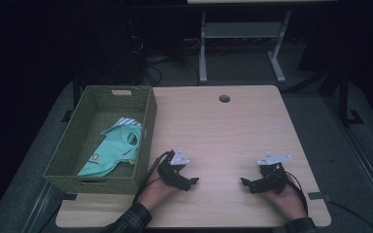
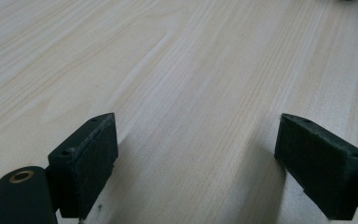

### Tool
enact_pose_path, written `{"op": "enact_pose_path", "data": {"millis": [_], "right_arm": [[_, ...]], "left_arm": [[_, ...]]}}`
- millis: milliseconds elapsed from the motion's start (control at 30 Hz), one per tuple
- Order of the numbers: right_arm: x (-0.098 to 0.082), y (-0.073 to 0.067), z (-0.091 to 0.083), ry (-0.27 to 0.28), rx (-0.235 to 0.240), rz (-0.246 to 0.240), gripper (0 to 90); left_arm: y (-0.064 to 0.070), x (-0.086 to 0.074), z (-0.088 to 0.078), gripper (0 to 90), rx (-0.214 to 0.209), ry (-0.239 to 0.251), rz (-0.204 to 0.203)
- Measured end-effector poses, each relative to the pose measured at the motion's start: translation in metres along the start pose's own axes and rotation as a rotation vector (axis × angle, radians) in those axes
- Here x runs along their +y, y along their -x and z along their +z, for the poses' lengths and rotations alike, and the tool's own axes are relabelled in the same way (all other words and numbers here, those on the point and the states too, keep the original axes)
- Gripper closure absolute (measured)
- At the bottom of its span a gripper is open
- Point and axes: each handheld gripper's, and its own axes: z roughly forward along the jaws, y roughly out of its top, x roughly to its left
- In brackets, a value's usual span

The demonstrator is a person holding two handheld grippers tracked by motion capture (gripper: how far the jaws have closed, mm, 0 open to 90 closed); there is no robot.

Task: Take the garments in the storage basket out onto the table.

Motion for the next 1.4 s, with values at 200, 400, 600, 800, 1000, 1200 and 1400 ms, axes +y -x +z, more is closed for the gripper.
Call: {"op": "enact_pose_path", "data": {"millis": [200,400,600,800,1000,1200,1400], "right_arm": [[0.000,0.000,0.000,-0.001,0.002,0.001,2.3],[0.000,-0.001,-0.001,-0.002,0.002,-0.001,2.2],[0.000,-0.001,-0.001,-0.002,0.002,-0.001,2.3],[-0.001,-0.001,-0.001,-0.002,0.002,0.002,2.3],[-0.001,-0.001,-0.001,-0.002,0.002,0.002,2.3],[-0.001,-0.001,-0.001,-0.002,0.002,0.002,2.3],[0.000,-0.001,0.000,-0.002,0.004,0.000,2.3]], "left_arm": [[0.000,0.002,0.000,12.7,-0.001,-0.019,0.000],[-0.002,0.004,-0.001,12.9,-0.008,-0.036,0.006],[-0.005,0.006,-0.002,13.2,0.006,-0.057,-0.004],[-0.008,0.006,-0.004,13.3,-0.004,-0.058,-0.020],[-0.005,0.008,-0.004,13.7,-0.008,-0.061,-0.030],[-0.006,0.011,-0.007,13.7,0.010,-0.060,-0.023],[-0.007,0.010,-0.012,13.7,0.005,-0.046,-0.040]]}}
